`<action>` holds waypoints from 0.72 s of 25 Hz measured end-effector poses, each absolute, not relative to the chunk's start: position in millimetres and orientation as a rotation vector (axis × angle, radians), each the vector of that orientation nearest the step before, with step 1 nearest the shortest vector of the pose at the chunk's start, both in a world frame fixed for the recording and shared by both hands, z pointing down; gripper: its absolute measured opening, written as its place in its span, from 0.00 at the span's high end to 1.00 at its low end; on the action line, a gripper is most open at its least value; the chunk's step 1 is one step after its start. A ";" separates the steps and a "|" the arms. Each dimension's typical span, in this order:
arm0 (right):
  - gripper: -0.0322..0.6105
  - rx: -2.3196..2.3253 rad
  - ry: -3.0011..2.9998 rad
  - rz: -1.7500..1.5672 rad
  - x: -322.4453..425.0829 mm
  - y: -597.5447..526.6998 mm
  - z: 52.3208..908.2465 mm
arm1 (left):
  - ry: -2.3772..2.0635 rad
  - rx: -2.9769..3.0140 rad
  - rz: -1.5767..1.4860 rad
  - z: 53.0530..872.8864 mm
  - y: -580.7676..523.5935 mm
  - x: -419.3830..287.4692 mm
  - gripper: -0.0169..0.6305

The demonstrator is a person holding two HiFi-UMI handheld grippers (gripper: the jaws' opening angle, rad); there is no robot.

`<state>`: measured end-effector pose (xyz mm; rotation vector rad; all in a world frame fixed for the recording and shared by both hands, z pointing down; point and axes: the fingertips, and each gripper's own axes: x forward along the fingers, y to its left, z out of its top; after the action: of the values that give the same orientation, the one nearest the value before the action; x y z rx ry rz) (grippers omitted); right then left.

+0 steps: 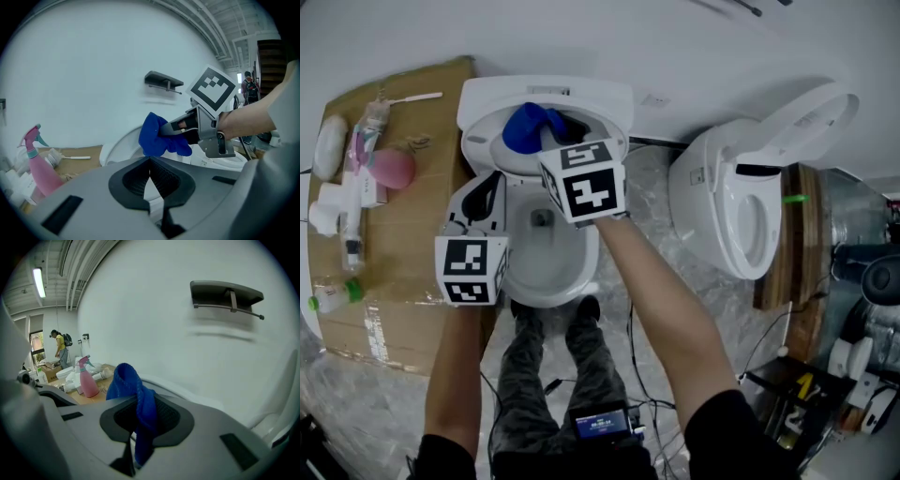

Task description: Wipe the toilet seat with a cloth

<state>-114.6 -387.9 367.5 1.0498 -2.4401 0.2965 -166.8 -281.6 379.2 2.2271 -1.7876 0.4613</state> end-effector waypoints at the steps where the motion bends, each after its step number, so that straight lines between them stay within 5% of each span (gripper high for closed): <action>1: 0.85 1.048 -2.441 0.298 -113.1 -386.8 367.5 | -1.786 2.235 0.472 378.4 -282.3 -165.7 0.95; 18: 0.85 1.110 -2.497 0.263 -29.6 -379.7 319.5 | -1.665 2.569 0.898 326.3 -340.9 -120.8 0.95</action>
<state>-29.6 -379.7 319.5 1.1099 -2.4969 0.2626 -120.8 -340.9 326.3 2.5689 -1.6651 0.8981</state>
